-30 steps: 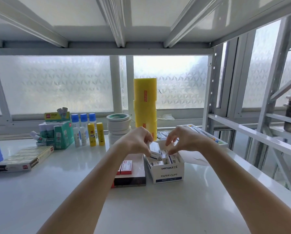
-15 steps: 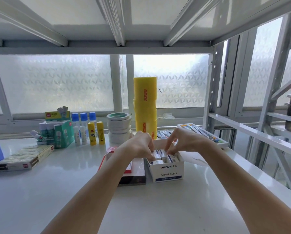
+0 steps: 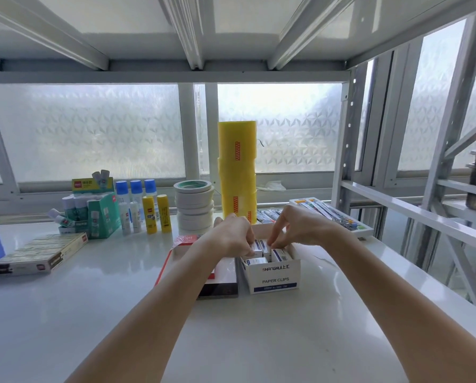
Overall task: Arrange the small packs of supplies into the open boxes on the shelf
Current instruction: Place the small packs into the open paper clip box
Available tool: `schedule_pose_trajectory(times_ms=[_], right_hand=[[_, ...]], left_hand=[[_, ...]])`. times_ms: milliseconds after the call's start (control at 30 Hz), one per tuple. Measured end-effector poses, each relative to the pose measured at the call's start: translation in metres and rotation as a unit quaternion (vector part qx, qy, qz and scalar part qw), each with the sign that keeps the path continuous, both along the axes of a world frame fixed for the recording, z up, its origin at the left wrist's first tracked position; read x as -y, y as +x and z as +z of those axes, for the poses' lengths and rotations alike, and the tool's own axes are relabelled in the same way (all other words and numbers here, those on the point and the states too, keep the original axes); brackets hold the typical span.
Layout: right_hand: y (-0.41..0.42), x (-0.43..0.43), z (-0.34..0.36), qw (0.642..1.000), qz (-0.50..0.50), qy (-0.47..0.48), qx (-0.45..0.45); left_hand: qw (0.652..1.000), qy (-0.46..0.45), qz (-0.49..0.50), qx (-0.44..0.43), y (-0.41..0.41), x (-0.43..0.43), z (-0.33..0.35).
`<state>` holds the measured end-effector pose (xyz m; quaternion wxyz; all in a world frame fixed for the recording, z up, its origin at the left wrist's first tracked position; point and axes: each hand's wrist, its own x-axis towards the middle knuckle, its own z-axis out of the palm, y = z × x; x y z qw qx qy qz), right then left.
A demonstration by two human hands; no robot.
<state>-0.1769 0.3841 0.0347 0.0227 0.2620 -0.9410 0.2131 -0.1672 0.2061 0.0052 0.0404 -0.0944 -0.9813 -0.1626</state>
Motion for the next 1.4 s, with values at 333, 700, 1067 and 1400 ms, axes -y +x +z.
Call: schedule_pose_trajectory(times_ms=[333,700,1067,1400], right_hand=[[0.010,-0.019,0.019,0.997,0.043,-0.034,0.053],[0.018,-0.013,0.023,0.990,0.046,0.074,0.110],[0.021,-0.023,0.033,0.992,0.088,-0.068,0.052],[-0.002,0.005,-0.005,0.999,0.049,-0.012,-0.017]], left_hand=[[0.993,0.092,-0.064,-0.031,0.029,0.000,0.025],[0.991,0.071,-0.058,0.101,0.029,-0.003,0.023],[0.987,0.092,-0.100,0.090,0.035,-0.001,0.028],[0.981,0.103,-0.121,0.112,0.031,0.002,0.026]])
